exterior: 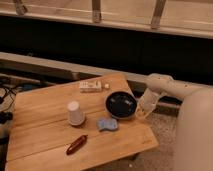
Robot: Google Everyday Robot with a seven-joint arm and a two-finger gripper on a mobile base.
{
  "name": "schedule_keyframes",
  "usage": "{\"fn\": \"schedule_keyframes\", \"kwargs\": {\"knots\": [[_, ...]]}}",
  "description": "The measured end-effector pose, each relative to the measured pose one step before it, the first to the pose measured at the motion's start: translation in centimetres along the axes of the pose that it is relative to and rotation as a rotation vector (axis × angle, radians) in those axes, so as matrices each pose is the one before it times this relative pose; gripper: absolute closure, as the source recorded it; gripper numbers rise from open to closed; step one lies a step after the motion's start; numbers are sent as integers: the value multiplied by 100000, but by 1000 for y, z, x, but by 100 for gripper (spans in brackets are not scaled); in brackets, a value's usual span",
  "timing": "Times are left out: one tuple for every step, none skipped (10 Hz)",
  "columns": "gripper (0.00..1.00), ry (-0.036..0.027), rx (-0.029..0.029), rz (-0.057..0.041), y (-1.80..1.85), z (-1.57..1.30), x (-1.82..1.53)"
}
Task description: Push the ceramic bowl across the table
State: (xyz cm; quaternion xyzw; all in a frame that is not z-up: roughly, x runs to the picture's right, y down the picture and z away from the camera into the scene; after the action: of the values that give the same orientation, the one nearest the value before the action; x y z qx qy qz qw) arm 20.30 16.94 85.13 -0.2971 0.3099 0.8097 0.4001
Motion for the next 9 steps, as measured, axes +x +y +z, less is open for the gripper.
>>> {"fn": "schedule_keyframes", "kwargs": {"knots": [[98,338,-34,-476,400,-225,-313],[98,511,436,-1404,728,-145,-392],[98,568,33,-2662,1241,-185,-142],[98,540,445,-2776,811,-178,-229],[98,349,406,-1284,198,102,53],[98,819,647,-2023,339,276,773],[98,441,521,-2480,543,628,992],[98,135,452,-2519,631,81,519],[98,177,465,-2642,765,-300,191]]}}
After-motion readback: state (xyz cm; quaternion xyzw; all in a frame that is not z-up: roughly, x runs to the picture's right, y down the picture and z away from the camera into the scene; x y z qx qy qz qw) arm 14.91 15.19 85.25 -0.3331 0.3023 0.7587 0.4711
